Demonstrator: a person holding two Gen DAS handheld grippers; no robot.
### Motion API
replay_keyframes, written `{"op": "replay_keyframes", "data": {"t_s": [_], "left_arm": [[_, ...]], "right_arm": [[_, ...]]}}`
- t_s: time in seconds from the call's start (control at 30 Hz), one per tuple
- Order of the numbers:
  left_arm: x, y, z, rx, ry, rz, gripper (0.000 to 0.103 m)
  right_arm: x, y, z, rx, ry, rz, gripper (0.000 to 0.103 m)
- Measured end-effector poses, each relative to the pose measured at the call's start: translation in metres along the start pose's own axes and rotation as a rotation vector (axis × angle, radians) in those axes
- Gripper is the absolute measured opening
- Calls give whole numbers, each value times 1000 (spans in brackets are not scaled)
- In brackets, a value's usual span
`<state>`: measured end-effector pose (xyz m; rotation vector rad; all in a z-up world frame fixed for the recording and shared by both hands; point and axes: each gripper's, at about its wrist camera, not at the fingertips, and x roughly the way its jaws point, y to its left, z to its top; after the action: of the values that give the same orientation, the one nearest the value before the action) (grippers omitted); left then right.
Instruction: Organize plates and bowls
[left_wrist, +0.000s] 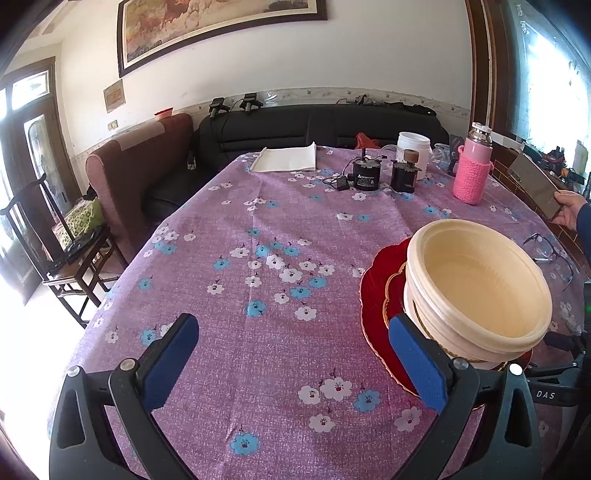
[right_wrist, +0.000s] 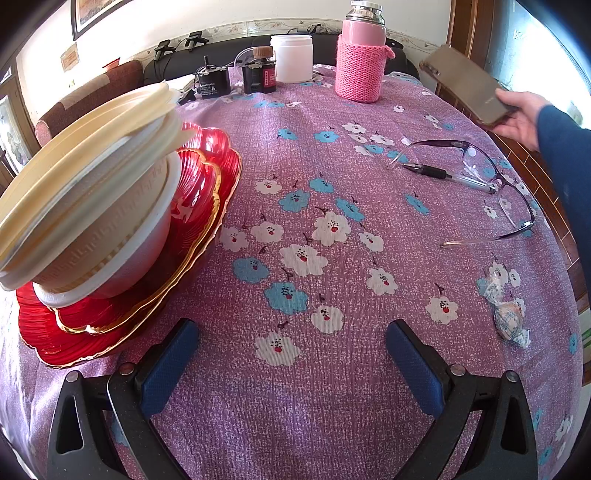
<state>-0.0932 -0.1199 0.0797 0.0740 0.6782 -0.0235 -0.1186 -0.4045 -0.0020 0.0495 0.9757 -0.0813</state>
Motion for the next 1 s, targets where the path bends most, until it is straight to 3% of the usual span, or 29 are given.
{"op": "replay_keyframes", "data": {"t_s": [0.7,1.0], "left_arm": [[-3,-10,-2,22,0,2,103],[-5,-18,-7,34,6,-56,103]], "right_arm": [[0,0,0,0,1,0,102],[0,0,0,1,1,0,102]]}}
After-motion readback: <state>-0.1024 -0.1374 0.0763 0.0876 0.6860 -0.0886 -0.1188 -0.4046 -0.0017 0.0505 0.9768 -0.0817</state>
